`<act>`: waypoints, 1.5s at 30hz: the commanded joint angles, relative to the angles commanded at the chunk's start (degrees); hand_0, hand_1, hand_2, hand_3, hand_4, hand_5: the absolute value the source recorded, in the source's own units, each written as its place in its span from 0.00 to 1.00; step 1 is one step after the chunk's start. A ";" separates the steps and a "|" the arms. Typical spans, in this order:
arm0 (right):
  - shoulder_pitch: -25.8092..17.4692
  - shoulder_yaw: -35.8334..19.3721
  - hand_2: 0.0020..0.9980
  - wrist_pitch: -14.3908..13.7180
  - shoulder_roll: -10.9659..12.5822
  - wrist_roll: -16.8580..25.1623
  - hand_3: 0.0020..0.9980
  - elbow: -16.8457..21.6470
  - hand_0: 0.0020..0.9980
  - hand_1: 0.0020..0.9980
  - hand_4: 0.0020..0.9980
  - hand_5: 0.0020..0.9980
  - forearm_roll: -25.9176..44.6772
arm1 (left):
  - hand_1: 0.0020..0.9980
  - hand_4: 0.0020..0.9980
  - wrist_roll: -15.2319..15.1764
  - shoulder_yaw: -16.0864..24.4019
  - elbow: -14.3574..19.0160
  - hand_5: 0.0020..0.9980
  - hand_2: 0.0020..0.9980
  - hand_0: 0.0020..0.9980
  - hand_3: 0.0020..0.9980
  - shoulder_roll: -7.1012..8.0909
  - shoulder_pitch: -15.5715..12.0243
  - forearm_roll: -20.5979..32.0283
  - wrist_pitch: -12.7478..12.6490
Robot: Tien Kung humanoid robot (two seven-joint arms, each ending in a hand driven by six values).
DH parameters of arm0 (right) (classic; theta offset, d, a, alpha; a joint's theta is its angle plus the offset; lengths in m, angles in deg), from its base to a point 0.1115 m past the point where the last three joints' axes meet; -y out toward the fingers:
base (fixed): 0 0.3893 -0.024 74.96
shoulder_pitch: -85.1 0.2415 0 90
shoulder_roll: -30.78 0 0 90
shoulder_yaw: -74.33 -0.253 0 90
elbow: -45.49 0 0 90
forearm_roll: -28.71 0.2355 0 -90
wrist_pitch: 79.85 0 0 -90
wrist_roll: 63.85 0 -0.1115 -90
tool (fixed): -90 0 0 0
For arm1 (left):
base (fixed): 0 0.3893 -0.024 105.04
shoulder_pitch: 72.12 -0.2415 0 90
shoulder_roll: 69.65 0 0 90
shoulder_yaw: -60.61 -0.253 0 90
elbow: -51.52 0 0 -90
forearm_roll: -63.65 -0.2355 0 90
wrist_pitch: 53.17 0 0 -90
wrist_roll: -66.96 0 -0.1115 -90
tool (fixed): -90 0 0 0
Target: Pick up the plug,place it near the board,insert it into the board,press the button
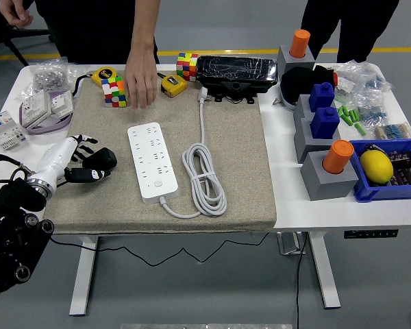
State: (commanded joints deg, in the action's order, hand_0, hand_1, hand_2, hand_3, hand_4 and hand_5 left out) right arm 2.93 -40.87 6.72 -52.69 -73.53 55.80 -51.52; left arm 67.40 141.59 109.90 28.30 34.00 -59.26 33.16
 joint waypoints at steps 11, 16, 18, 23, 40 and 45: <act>0.14 -0.05 0.78 -0.10 0.08 -0.02 0.81 0.00 0.83 0.81 1.00 1.00 0.03 | 0.53 1.00 -0.27 -0.06 -0.03 0.22 0.55 0.42 0.66 -0.10 0.00 -0.51 -0.63; 0.16 -0.03 0.78 -0.09 0.10 0.03 0.81 0.00 0.83 0.81 1.00 1.00 0.07 | 0.51 1.00 -0.39 0.03 -0.07 0.22 0.53 0.40 0.63 -0.08 0.02 -0.68 -0.98; 0.13 -0.04 0.78 -0.09 0.09 0.05 0.81 0.00 0.83 0.81 1.00 1.00 0.08 | 0.51 1.00 -0.44 0.08 -0.12 0.22 0.53 0.40 0.63 -0.11 -0.03 -0.93 -1.34; 0.10 -0.31 0.78 -0.07 0.07 0.11 0.81 0.00 0.83 0.81 1.00 1.00 -0.04 | 0.51 1.00 -0.85 0.19 -0.64 0.22 0.52 0.40 0.61 -0.39 -0.11 -0.97 -2.12; 0.20 -0.54 0.78 -0.05 0.08 0.14 0.81 0.00 0.83 0.81 1.00 1.00 -0.03 | 0.49 1.00 -1.31 -0.33 -1.96 0.21 0.48 0.37 0.54 -0.80 0.19 -2.14 -4.04; 0.22 -0.47 0.78 -0.02 0.08 0.17 0.81 0.00 0.83 0.81 1.00 1.00 0.05 | 0.47 1.00 -1.55 -0.48 -2.28 0.20 0.46 0.34 0.51 -0.78 0.32 -2.58 -4.88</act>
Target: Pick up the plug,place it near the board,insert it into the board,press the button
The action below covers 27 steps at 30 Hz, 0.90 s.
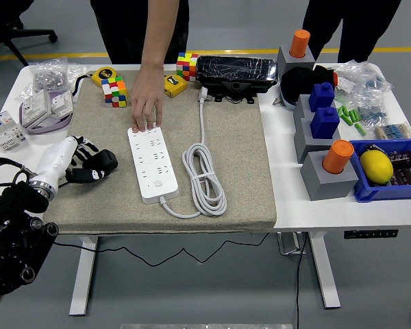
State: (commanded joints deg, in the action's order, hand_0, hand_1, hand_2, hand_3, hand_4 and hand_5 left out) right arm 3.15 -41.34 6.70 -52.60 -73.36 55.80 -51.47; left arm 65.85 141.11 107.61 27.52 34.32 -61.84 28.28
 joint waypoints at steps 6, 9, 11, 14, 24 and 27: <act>0.08 0.19 0.78 -0.02 0.06 0.00 0.81 0.00 0.83 0.81 1.00 1.00 0.26 | 0.46 1.00 -0.31 -0.15 -0.43 0.20 0.46 0.33 0.51 -0.07 0.11 -0.16 -0.70; 0.07 0.06 0.78 -0.06 0.07 0.00 0.81 0.00 0.83 0.81 1.00 1.00 0.19 | 0.46 1.00 -0.51 -0.17 -0.63 0.20 0.46 0.33 0.51 -0.12 0.16 -0.39 -1.22; 0.04 0.04 0.78 -0.02 0.07 0.00 0.81 0.00 0.83 0.81 1.00 1.00 0.19 | 0.46 1.00 -0.75 -0.31 -0.88 0.22 0.47 0.33 0.51 -0.12 0.23 -0.37 -1.68; 0.02 0.10 0.78 -0.02 0.07 -0.01 0.81 0.00 0.83 0.81 1.00 1.00 0.22 | 0.46 1.00 -1.09 -0.37 -1.28 0.22 0.47 0.33 0.51 -0.19 0.30 -0.20 -2.19; -0.04 0.13 0.78 -0.02 0.02 0.05 0.81 0.00 0.83 0.81 1.00 1.00 0.38 | 0.42 1.00 -0.93 -0.41 -1.42 0.14 0.46 0.30 0.51 -0.20 0.35 -1.43 -2.57; 0.02 0.09 0.78 -0.04 0.07 0.07 0.81 0.00 0.83 0.81 1.00 1.00 0.37 | 0.42 1.00 -0.79 -0.37 -1.49 0.14 0.46 0.30 0.51 -0.17 0.40 -2.00 -2.60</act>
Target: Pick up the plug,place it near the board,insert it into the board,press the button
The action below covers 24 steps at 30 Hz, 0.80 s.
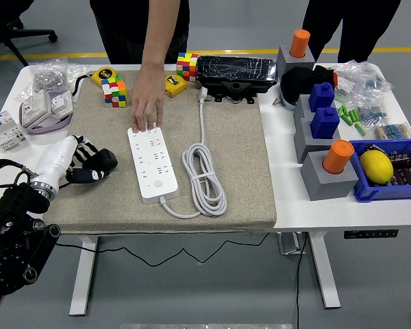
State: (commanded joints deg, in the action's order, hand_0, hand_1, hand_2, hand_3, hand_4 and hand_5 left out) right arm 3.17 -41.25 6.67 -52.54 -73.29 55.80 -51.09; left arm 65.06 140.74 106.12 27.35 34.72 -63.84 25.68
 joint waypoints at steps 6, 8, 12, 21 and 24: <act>0.08 -0.25 0.78 -0.04 0.08 0.07 0.81 0.00 0.83 0.81 1.00 1.00 -0.07 | 0.39 0.87 0.31 -0.16 0.31 0.07 0.45 0.28 0.52 -0.02 0.05 -0.76 -0.32; 0.07 -0.21 0.78 -0.04 0.07 0.08 0.81 0.00 0.83 0.81 1.00 1.00 -0.03 | 0.33 0.82 0.49 -0.15 0.50 0.03 0.42 0.27 0.52 -0.03 0.07 -1.06 -0.43; 0.05 -0.25 0.78 -0.01 0.00 0.16 0.81 0.00 0.83 0.81 1.00 1.00 0.03 | 0.33 0.82 0.74 -0.16 0.57 0.03 0.42 0.27 0.52 -0.09 0.10 -1.49 -0.59; 0.09 -0.32 0.78 -0.05 0.05 0.17 0.81 0.00 0.83 0.81 1.00 1.00 0.16 | 0.30 0.78 0.93 -0.35 0.91 0.00 0.41 0.26 0.53 -0.18 0.08 -2.23 -1.09; 0.08 -0.36 0.78 -0.07 0.08 0.14 0.81 0.00 0.83 0.81 1.00 1.00 0.12 | 0.30 0.78 1.02 -0.40 1.21 0.00 0.41 0.26 0.53 -0.07 0.10 -2.38 -1.09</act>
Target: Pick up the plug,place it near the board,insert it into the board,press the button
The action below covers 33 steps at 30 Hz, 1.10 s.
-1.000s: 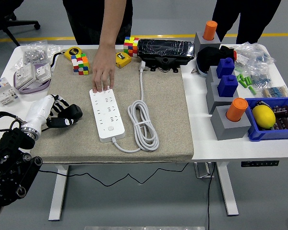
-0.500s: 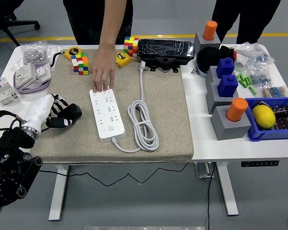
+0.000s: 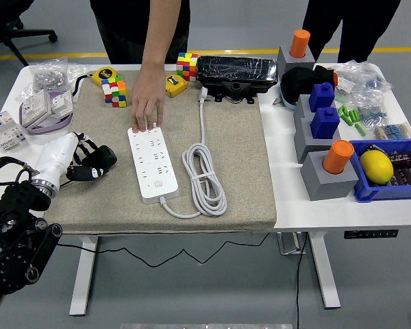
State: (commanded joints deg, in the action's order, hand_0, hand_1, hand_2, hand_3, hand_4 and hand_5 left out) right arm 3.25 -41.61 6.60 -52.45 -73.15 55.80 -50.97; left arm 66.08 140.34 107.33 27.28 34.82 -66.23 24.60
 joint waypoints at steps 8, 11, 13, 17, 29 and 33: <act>0.08 0.09 0.78 0.02 0.06 0.07 0.81 0.00 0.83 0.81 1.00 1.00 0.13 | 0.29 0.76 0.63 -0.16 1.82 0.00 0.39 0.26 0.52 0.51 -0.31 -0.13 0.62; 0.07 0.03 0.78 0.00 0.05 0.06 0.81 0.00 0.83 0.81 1.00 1.00 0.14 | 0.29 0.76 1.17 -0.27 3.50 0.00 0.39 0.26 0.52 0.92 -0.47 -0.13 1.18; 0.06 0.12 0.78 0.03 0.05 0.06 0.81 0.00 0.83 0.81 1.00 1.00 0.23 | 0.29 0.76 1.72 -0.19 5.35 0.00 0.39 0.26 0.52 1.24 -0.72 -0.13 1.97; 0.07 0.10 0.78 0.03 0.07 0.11 0.81 0.00 0.83 0.81 1.00 1.00 0.29 | 0.29 0.75 2.97 -0.43 9.57 0.00 0.38 0.26 0.51 2.02 -1.48 -0.13 4.46; 0.14 0.16 0.78 0.00 0.18 0.09 0.81 0.00 0.83 0.81 1.00 1.00 0.25 | 0.30 0.74 4.81 -6.18 22.15 0.00 0.38 0.27 0.50 5.72 -2.18 1.06 9.78; 0.16 0.18 0.78 -0.04 0.24 0.07 0.81 0.00 0.83 0.81 1.00 1.00 0.25 | 0.31 0.74 4.78 -9.66 23.03 0.00 0.38 0.27 0.50 6.93 -1.43 2.03 9.99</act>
State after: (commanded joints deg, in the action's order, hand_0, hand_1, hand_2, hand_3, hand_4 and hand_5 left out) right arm 3.41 -41.43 6.56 -52.21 -73.08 55.80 -50.71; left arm 70.86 130.68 130.36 34.21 33.40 -64.20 34.58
